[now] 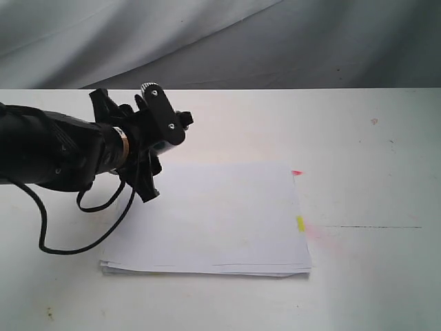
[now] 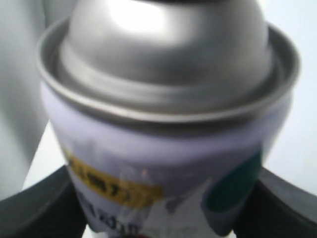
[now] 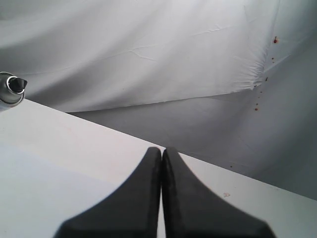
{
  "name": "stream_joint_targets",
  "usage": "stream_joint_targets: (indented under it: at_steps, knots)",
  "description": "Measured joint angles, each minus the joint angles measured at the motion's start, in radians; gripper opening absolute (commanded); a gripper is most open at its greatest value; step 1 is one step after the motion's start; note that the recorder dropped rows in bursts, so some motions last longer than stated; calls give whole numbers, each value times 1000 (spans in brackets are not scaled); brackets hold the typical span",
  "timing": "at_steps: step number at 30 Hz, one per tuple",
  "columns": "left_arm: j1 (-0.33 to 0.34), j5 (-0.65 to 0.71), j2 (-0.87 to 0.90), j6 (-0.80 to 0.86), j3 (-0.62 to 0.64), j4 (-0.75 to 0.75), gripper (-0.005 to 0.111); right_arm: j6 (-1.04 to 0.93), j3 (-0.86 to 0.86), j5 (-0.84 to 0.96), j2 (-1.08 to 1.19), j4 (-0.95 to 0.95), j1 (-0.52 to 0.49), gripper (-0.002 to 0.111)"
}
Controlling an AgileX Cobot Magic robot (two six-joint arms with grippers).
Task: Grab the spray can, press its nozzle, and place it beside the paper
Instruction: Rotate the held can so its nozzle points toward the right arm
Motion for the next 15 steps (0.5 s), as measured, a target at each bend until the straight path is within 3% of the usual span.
stream_joint_targets:
  at_steps: [6,15]
  knots:
    - [-60,32,2,-15,2,176,0,0,0,0,0,0,0,0]
    - [-71,52,14,-52,14,196,0,0,0,0,0,0,0,0]
